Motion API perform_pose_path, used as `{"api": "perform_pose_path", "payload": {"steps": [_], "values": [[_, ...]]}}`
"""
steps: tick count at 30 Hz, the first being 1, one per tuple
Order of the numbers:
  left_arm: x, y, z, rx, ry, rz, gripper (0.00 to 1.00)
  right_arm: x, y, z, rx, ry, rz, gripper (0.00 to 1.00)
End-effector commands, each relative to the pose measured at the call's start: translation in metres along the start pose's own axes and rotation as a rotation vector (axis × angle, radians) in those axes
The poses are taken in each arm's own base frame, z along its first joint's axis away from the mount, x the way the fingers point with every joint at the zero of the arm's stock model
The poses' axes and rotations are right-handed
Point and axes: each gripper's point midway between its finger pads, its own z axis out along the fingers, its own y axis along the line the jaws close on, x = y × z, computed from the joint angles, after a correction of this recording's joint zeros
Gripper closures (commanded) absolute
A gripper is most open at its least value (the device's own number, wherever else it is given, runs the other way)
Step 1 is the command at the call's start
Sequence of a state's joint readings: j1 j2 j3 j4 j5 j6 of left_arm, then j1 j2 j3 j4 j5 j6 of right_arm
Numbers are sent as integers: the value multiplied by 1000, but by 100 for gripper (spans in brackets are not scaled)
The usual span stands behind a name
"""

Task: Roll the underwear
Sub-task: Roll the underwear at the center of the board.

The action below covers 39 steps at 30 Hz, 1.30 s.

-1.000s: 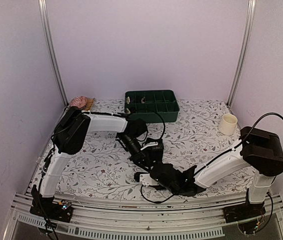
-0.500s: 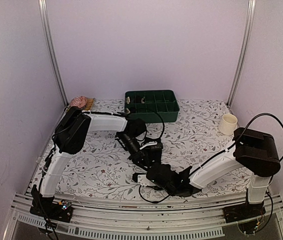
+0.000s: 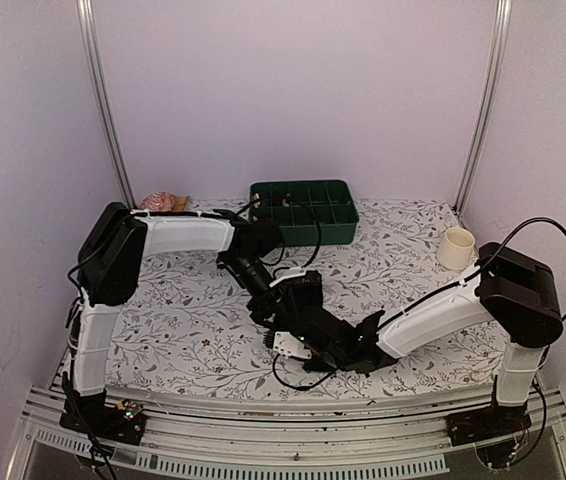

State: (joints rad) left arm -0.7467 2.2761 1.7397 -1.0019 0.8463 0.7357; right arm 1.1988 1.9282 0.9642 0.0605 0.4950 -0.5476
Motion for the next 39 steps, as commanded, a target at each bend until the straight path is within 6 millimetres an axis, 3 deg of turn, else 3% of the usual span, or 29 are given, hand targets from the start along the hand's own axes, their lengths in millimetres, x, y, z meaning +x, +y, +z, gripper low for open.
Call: {"api": "perform_pose_path", "payload": {"steps": [1, 6, 16, 20, 26, 32, 39], "values": [[-26, -17, -45, -136, -83, 148, 15, 37, 45, -3, -266, 94, 46, 95], [-24, -39, -81, -261, -161, 272, 5, 31, 43, -9, -404, 78, 175, 96], [22, -42, -87, -615, -197, 569, 9, 20, 40, -23, -742, 36, 478, 96], [29, -41, -78, -727, -174, 691, 12, 16, 35, -28, -913, 13, 635, 96], [20, -47, -50, -795, -126, 860, 13, 9, 30, -33, -1062, -8, 741, 96], [8, -46, -21, -795, -68, 932, 14, 9, 32, -27, -1104, 24, 764, 97], [12, -33, 12, -749, 24, 959, 21, 13, 33, -23, -1099, 44, 780, 97]]}}
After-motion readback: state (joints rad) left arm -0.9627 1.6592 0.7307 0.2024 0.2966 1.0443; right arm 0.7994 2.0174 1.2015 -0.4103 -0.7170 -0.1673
